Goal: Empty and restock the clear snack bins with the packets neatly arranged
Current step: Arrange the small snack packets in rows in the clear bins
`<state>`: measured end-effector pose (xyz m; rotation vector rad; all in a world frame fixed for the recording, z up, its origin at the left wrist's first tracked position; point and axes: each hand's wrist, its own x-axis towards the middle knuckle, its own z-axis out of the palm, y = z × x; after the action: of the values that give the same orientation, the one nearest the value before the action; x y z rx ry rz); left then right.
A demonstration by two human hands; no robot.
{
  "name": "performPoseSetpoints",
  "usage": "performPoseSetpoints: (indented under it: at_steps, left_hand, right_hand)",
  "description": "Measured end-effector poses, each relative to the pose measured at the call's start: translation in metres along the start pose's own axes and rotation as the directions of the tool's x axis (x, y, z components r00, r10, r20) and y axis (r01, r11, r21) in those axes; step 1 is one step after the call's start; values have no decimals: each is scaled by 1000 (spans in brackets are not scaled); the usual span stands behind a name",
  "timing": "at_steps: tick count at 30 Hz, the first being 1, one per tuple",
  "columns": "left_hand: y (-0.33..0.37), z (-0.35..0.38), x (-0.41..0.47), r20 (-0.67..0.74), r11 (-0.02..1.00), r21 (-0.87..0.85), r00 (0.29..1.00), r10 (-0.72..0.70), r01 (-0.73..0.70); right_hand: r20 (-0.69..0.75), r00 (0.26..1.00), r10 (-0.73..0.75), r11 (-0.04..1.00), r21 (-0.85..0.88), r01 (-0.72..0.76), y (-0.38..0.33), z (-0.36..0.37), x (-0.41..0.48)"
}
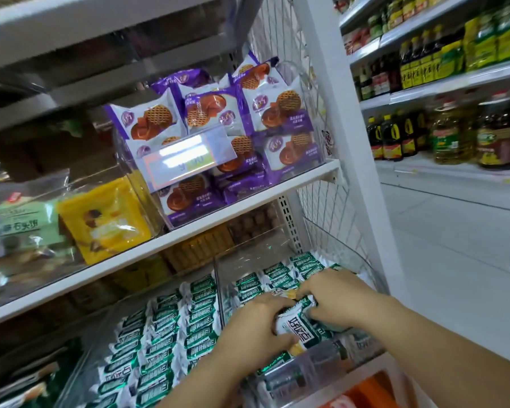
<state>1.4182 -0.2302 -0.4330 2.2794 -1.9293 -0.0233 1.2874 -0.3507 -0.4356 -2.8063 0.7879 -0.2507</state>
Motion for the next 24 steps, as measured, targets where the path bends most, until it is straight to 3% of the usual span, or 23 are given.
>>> performPoseSetpoints:
  at_steps: [6, 11, 16, 20, 24]
  left_hand:
    - [-8, -24, -10, -169, 989, -149, 985, -35, 10]
    - [-21, -41, -18, -286, 881, -456, 917, -278, 125]
    - [-25, -40, -24, -277, 804, -558, 867, -414, 206]
    - [-20, -38, -28, -269, 753, -627, 852, -449, 199]
    - [-14, -37, -32, -225, 665, -723, 848, -480, 185]
  right_hand:
    - [-173, 985, 11, 964, 263, 36, 4, -3, -1]
    - [-418, 905, 81, 836, 522, 166, 11, -14, -8]
    - [-422, 899, 116, 635, 728, 259, 7, -19, -15]
    - [-495, 848, 189, 645, 714, 273, 3, -24, -18]
    - [-414, 903, 112, 611, 745, 266, -5, -29, -21]
